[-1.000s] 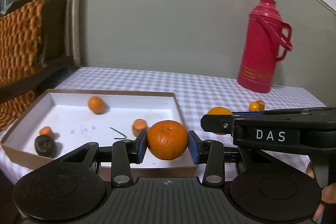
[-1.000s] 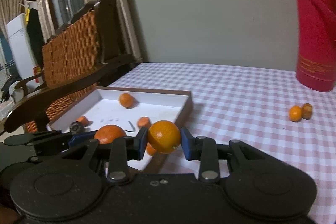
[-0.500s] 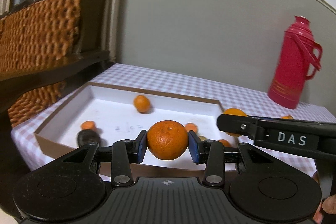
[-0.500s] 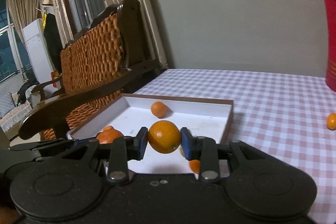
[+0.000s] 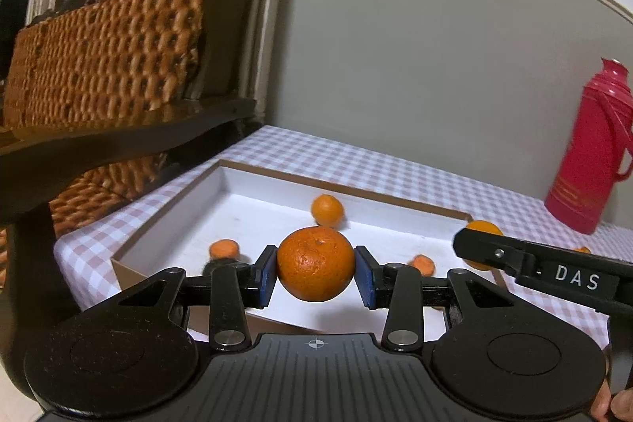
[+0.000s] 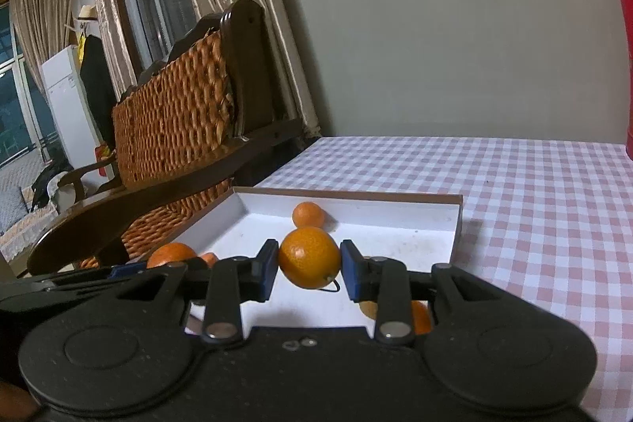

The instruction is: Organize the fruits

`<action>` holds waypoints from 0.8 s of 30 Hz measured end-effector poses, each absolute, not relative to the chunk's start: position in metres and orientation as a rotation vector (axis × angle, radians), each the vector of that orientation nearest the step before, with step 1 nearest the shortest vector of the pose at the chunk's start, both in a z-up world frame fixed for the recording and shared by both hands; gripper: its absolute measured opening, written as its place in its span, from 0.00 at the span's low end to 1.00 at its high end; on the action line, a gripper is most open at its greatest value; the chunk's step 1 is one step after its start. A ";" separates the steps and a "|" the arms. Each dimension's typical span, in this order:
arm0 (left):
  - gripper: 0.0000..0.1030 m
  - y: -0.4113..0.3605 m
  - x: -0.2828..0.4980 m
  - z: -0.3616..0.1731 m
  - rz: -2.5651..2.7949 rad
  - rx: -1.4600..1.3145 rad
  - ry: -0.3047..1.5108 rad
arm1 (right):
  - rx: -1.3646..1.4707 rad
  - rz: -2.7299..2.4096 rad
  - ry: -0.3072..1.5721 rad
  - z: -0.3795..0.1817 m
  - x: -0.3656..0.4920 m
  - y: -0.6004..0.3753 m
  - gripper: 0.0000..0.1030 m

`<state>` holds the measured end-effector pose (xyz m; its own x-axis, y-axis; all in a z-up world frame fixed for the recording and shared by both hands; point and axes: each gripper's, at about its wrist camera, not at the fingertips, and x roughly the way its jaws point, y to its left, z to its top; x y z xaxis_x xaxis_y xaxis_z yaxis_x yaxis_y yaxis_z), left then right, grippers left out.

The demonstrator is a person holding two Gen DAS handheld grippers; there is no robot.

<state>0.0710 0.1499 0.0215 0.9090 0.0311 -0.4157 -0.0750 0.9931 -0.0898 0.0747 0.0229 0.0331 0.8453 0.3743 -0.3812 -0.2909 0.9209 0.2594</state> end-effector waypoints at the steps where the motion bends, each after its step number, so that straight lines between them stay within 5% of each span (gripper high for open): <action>1: 0.40 0.151 0.072 0.022 0.061 -0.104 0.426 | 0.196 0.349 0.438 0.033 0.076 0.023 0.25; 24: 0.40 0.173 0.157 0.008 0.196 -0.106 0.449 | 0.145 0.179 0.464 0.016 0.142 0.018 0.28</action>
